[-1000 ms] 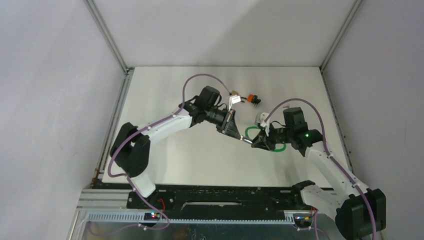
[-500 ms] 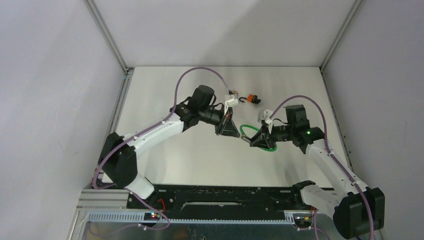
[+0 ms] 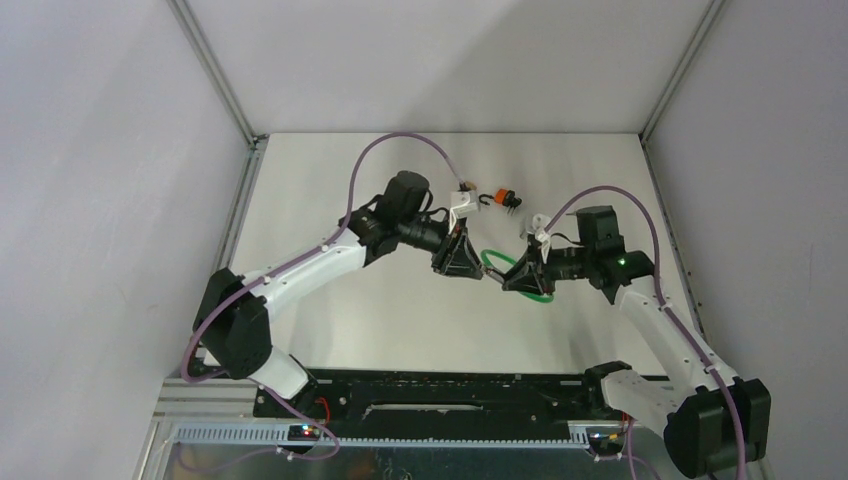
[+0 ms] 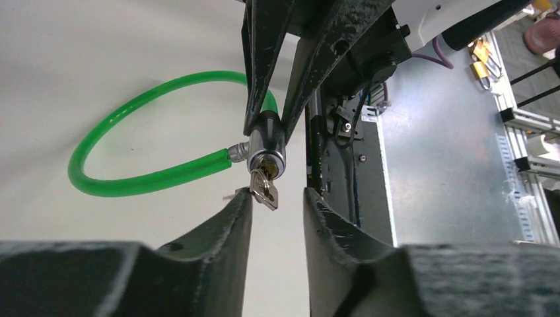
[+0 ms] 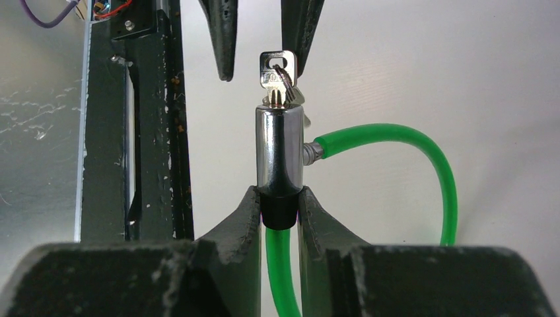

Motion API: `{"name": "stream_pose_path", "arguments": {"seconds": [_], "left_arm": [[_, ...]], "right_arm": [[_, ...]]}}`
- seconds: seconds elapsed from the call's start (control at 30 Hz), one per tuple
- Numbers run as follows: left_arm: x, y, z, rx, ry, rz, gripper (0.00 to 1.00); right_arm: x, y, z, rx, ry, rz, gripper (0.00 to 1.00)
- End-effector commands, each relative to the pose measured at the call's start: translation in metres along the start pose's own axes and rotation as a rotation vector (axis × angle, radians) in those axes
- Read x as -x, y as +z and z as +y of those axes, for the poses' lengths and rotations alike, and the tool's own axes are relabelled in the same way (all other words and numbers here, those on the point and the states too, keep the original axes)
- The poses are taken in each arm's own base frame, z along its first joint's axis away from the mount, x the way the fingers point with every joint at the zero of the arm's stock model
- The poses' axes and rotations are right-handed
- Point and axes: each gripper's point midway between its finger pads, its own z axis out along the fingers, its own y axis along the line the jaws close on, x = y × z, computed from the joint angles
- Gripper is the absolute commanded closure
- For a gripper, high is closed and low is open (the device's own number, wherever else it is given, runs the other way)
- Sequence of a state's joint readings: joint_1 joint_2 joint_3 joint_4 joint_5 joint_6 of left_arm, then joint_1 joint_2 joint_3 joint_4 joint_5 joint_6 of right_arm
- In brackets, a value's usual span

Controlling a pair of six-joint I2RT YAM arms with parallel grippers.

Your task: Unlock with the key

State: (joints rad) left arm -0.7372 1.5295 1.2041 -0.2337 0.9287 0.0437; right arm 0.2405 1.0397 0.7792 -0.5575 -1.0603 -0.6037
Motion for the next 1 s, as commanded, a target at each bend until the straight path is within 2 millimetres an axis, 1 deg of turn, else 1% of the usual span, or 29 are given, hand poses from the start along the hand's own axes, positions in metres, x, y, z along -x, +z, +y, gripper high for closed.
{"name": "stream_pose_path", "arguments": {"seconds": [0.0,0.1,0.23,0.3,0.37,0.5,0.6,0.67,0.77,0.83,0.97], "left_arm": [[0.027,-0.007,-0.011,-0.009,0.074,-0.054,0.59],[0.035,-0.015,-0.008,0.018,0.1,-0.06,0.46],[0.047,-0.033,0.001,0.083,0.169,-0.088,0.27],[0.051,-0.042,0.006,0.122,0.222,-0.094,0.21],[0.051,-0.05,0.011,0.16,0.288,-0.091,0.17],[0.05,-0.054,0.017,0.186,0.415,-0.071,0.13],[0.05,-0.05,0.021,0.166,0.46,-0.046,0.1],[0.05,-0.045,0.025,0.152,0.488,-0.033,0.1],[0.049,-0.037,0.024,0.119,0.532,-0.032,0.1],[0.051,-0.03,0.022,0.096,0.565,-0.035,0.1],[0.051,-0.014,0.027,0.1,0.597,0.019,0.1]], "right_arm": [[0.033,-0.01,0.002,0.008,-0.071,-0.069,1.0],[0.04,-0.014,0.002,0.009,-0.071,-0.09,1.0],[0.05,-0.02,0.004,0.017,-0.075,-0.121,1.0],[0.056,-0.024,0.004,0.019,-0.072,-0.146,1.0],[0.063,-0.027,0.006,0.035,-0.062,-0.173,1.0],[0.08,-0.033,0.012,0.082,-0.033,-0.232,1.0],[0.09,-0.035,0.015,0.126,0.0,-0.265,1.0],[0.095,-0.036,0.018,0.156,0.017,-0.28,1.0],[0.1,-0.037,0.02,0.195,0.041,-0.292,1.0],[0.101,-0.036,0.019,0.211,0.058,-0.295,1.0],[0.103,-0.035,0.017,0.231,0.08,-0.296,1.0]]}}
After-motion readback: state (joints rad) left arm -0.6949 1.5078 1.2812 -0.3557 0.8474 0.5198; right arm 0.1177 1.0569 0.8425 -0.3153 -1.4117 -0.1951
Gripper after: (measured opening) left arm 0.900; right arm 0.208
